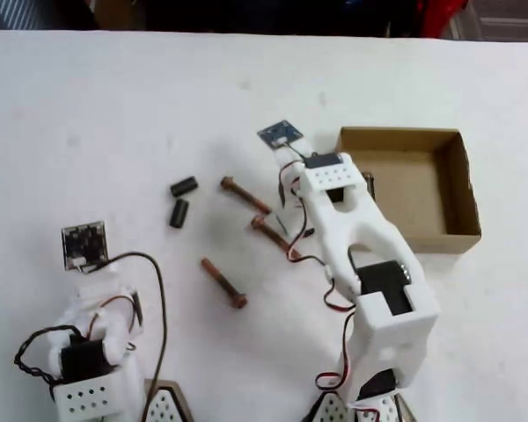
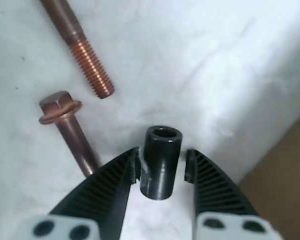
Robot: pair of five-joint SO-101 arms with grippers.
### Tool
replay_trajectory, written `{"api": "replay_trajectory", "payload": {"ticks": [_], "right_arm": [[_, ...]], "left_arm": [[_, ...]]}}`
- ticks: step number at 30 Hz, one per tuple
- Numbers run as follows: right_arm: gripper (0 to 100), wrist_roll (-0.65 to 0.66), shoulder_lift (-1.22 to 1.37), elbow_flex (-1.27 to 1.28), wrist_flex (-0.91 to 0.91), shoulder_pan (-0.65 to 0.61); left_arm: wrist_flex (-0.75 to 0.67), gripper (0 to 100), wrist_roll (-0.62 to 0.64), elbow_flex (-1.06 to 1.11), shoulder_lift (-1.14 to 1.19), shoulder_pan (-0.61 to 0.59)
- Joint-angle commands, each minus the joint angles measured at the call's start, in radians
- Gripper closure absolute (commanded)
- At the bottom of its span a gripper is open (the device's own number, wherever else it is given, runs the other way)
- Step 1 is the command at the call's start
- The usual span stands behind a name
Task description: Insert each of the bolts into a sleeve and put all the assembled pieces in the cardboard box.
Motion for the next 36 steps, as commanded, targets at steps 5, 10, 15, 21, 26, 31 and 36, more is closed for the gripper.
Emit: {"api": "replay_trajectory", "payload": {"ticks": [5, 10, 15, 21, 26, 31, 36], "right_arm": [[85.8, 0.011, -0.001, -0.043, -0.013, 0.012], [85.8, 0.011, -0.001, -0.044, -0.013, 0.010], [85.8, 0.011, -0.001, -0.043, -0.013, -0.001], [92.6, 0.011, -0.001, -0.041, -0.013, -0.025], [97.1, 0.011, -0.001, -0.040, -0.013, -0.022], [98.2, 0.011, -0.001, -0.040, -0.013, -0.019], [98.2, 0.011, -0.030, -0.046, -0.008, -0.013]], "left_arm": [[0.005, 98, -0.008, -0.003, -0.010, -0.008], [0.005, 98, -0.008, -0.003, -0.010, -0.008], [0.005, 98, -0.008, -0.003, -0.010, -0.008], [0.005, 98, -0.008, -0.003, -0.010, -0.008], [0.005, 98, -0.008, -0.003, -0.010, -0.008], [0.005, 98, -0.008, -0.003, -0.010, -0.008], [0.005, 98, -0.008, -0.003, -0.010, -0.008]]}}
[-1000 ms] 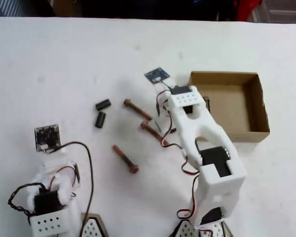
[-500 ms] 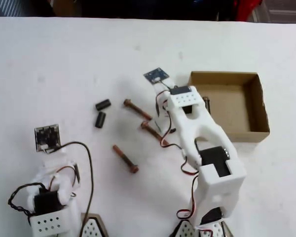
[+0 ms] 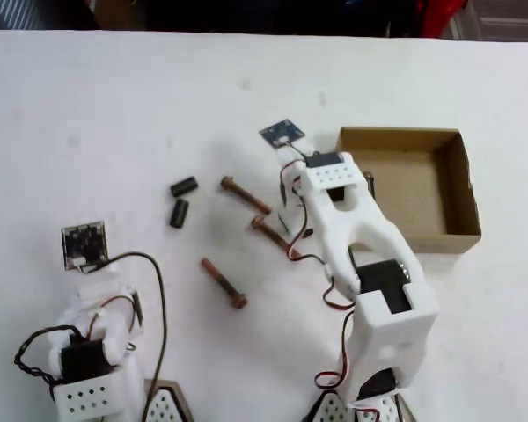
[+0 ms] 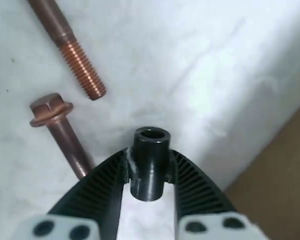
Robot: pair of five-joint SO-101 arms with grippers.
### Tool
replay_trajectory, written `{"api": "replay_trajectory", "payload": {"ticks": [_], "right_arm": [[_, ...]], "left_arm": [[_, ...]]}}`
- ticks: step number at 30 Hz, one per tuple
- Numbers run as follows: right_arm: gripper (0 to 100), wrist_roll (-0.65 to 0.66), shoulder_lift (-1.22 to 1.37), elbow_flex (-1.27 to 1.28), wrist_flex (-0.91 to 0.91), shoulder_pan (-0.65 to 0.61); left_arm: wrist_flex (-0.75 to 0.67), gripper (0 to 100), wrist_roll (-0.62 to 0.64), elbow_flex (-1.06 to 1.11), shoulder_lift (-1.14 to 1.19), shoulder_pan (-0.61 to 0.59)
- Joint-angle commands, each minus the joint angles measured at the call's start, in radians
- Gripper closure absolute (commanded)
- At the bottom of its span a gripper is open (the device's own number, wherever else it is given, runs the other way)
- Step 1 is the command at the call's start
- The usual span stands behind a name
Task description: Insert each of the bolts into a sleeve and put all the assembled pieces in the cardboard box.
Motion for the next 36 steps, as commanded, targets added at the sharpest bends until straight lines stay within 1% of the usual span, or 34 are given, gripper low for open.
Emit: {"api": "replay_trajectory", "payload": {"ticks": [1, 9, 23, 26, 30, 33, 36], "right_arm": [[98.2, 0.011, -0.048, -0.040, -0.004, -0.004], [98.2, 0.011, -0.286, -0.040, 0.116, -0.012], [98.1, 0.003, -0.883, -0.034, 0.384, -0.012], [98.1, 0.002, -0.997, 0.008, 0.423, -0.012], [98.1, 0.002, -1.148, 0.175, 0.381, -0.012], [98.1, 0.002, -1.259, 0.325, 0.297, -0.012], [98.1, 0.002, -1.365, 0.473, 0.196, -0.012]], "left_arm": [[0.005, 98, -0.008, -0.003, -0.010, -0.008], [0.005, 98, -0.008, -0.003, -0.010, -0.008], [-0.002, 98, -0.009, -0.003, -0.010, -0.008], [-0.005, 98, -0.009, -0.003, -0.010, -0.008], [-0.023, 98, -0.009, -0.003, -0.010, -0.008], [-0.054, 98, -0.009, -0.003, -0.010, -0.010], [-0.055, 98, -0.009, -0.003, -0.010, -0.012]]}}
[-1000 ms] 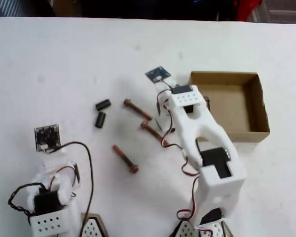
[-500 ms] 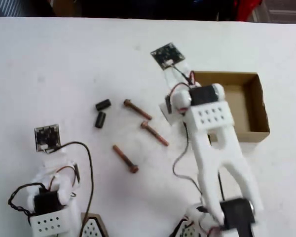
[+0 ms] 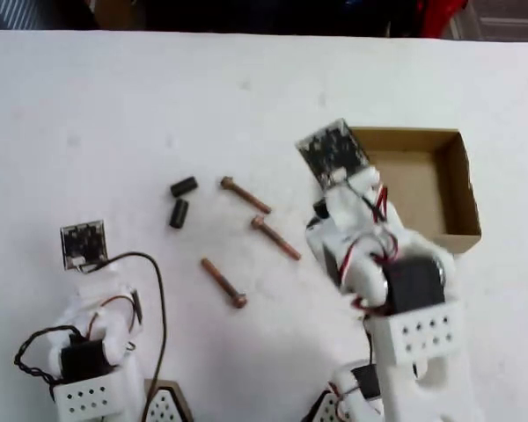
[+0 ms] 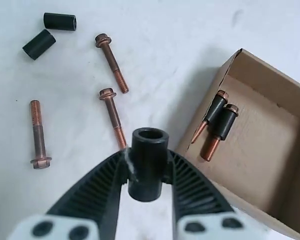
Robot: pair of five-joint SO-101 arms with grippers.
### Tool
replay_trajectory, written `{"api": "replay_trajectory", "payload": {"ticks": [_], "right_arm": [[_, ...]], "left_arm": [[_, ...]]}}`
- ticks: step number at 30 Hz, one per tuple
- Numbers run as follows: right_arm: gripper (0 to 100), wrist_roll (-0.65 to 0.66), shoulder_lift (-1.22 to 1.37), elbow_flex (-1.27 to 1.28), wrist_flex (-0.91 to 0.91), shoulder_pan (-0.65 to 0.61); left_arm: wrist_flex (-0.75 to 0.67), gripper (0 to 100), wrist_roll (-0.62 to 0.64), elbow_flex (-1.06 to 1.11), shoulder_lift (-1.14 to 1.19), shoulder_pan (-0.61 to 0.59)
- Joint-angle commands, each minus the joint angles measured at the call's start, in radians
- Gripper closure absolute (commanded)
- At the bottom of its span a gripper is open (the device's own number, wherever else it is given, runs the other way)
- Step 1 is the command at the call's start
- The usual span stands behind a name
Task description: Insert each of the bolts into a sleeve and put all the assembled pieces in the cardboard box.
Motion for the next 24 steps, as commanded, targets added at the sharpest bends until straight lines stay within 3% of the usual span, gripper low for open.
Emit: {"api": "replay_trajectory", "payload": {"ticks": [1, 11, 16, 24], "right_arm": [[98.1, 0.002, -0.171, 0.190, -0.154, -0.007], [98.1, -0.003, -0.371, 0.525, -0.401, -0.001], [98.1, -0.106, -0.417, 0.634, -0.541, -0.007], [98.1, -0.120, -0.426, 0.740, -0.756, -0.007]], "left_arm": [[-0.035, 98, -0.009, -0.003, -0.010, -0.012], [-0.126, 98, -0.009, -0.003, -0.010, -0.013], [-0.126, 98, -0.015, -0.003, -0.010, -0.013], [-0.115, 98, -0.417, -0.003, -0.010, -0.013]]}}
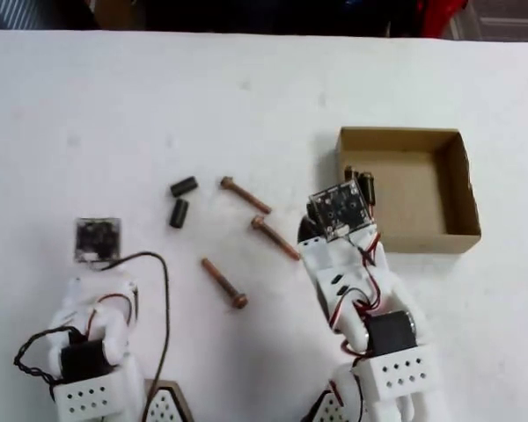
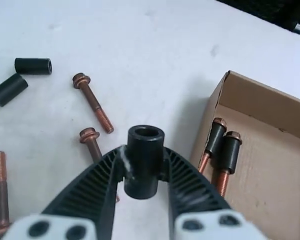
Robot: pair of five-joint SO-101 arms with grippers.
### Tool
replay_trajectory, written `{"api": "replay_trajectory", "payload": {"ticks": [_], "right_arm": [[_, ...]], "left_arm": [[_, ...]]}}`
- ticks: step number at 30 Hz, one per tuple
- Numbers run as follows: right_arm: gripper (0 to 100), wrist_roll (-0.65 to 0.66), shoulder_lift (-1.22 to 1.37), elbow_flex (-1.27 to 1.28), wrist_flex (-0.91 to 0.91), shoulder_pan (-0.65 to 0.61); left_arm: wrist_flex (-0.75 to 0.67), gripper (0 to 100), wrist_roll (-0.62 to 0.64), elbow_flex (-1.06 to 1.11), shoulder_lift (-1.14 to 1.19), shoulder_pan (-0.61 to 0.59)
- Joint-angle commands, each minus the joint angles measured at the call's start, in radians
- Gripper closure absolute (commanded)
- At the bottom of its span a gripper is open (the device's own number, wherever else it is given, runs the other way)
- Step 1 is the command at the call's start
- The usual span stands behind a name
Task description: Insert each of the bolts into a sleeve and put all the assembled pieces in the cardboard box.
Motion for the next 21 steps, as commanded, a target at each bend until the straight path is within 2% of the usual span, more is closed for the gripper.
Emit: {"api": "replay_trajectory", "payload": {"ticks": [1, 7, 12, 14, 17, 21], "right_arm": [[98.1, -0.012, -0.018, 0.054, -0.173, -0.007], [98.1, -0.127, -0.018, 0.153, -0.328, -0.007], [98.1, -0.146, -0.018, 0.212, -0.415, -0.007], [98.1, -0.146, -0.018, 0.250, -0.483, -0.007], [98.1, -0.146, -0.018, 0.318, -0.613, -0.007], [98.1, -0.146, -0.018, 0.404, -0.777, -0.004]], "left_arm": [[-0.014, 98, -0.172, -0.003, -0.010, -0.013], [0.014, 98, -0.272, -0.003, -0.010, -0.013], [0.006, 98, -0.282, -0.008, -0.010, -0.013], [0.012, 98, -0.342, -0.026, -0.010, -0.010], [0.031, 98, -0.423, -0.087, -0.001, -0.012], [0.107, 98, -0.463, -0.255, 0.042, -0.012]]}}
